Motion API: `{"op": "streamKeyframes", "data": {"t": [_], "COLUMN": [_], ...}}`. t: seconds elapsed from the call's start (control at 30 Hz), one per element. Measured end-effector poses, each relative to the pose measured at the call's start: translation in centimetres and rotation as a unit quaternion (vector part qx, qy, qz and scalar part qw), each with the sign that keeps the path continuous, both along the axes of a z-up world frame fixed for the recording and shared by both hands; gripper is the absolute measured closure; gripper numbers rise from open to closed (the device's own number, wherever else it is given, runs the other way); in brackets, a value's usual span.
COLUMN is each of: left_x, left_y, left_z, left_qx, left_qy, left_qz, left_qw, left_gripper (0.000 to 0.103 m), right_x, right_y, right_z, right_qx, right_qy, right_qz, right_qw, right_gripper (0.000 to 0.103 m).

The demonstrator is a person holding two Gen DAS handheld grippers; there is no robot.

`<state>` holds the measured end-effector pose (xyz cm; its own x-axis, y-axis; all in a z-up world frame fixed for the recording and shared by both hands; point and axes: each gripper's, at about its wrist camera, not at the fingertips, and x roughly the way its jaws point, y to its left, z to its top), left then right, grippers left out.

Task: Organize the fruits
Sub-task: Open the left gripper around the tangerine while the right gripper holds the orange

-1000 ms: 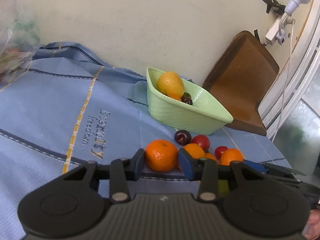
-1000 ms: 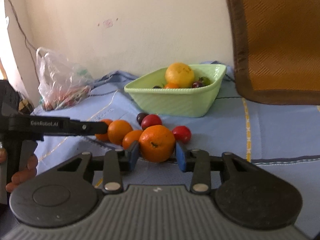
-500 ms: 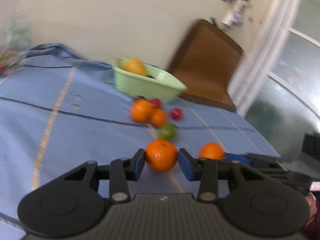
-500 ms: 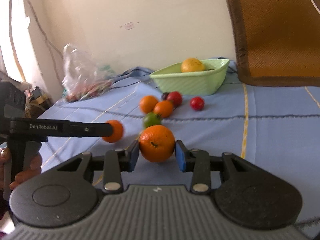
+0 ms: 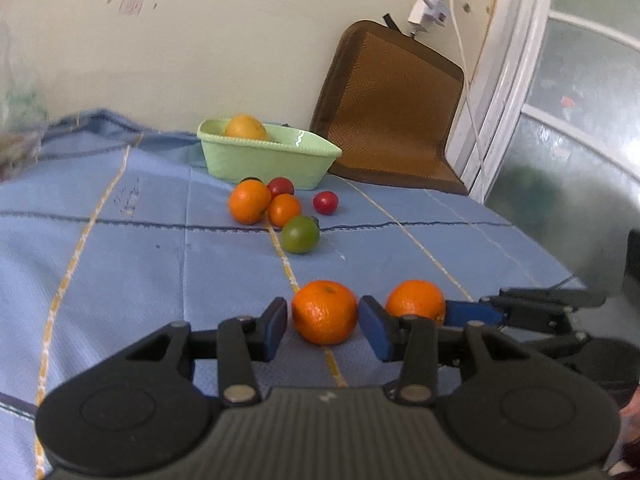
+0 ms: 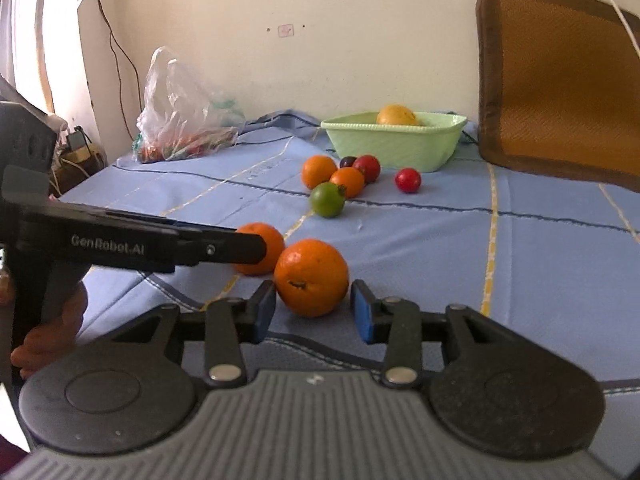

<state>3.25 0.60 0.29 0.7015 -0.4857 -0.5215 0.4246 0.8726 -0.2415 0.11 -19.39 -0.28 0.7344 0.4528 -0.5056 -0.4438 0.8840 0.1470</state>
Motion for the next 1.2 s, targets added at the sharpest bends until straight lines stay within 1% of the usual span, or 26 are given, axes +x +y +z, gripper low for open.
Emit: {"op": "streamKeyframes", "data": {"t": [0.13,0.17,0.23,0.53,0.73,0.77,0.8,0.87,1.2], "left_x": [-0.6,-0.7,-0.9,-1.2,-1.3,-1.3,-1.3,-1.3,-1.2], "left_y": [-0.9,-1.0,-1.1,-0.6,-0.5,-0.5,-0.4,-0.4,-0.4], "left_z": [0.1,0.1,0.2,0.3,0.4,0.4,0.4,0.4,0.4], "left_qx": [0.031,0.037,0.045,0.046,0.047,0.046,0.046,0.044,0.043], "left_qy": [-0.019,-0.021,-0.023,-0.031,-0.031,-0.031,-0.031,-0.03,-0.027], "left_qz": [0.009,0.013,0.022,0.056,0.063,0.064,0.065,0.066,0.067], "left_qw": [0.9993,0.999,0.9985,0.9969,0.9964,0.9964,0.9964,0.9964,0.9964], "left_gripper": [0.06,0.059,0.054,0.046,0.044,0.043,0.043,0.043,0.04], "right_x": [-0.1,-0.1,-0.3,-0.7,-0.9,-0.9,-0.9,-0.9,-0.8], "right_y": [0.0,0.1,0.3,1.3,1.7,1.8,1.9,1.9,1.4], "right_z": [0.0,0.0,0.0,-0.1,-0.1,-0.1,-0.1,-0.1,-0.1], "right_qx": [0.004,0.001,-0.007,-0.042,-0.053,-0.055,-0.056,-0.056,-0.044], "right_qy": [0.002,0.002,-0.001,-0.012,-0.016,-0.016,-0.017,-0.017,-0.014], "right_qz": [-0.006,-0.007,-0.007,-0.012,-0.015,-0.015,-0.016,-0.017,-0.02], "right_qw": [1.0,1.0,1.0,0.999,0.998,0.998,0.998,0.998,0.999], "right_gripper": [0.059,0.057,0.056,0.053,0.053,0.051,0.047,0.045,0.045]}}
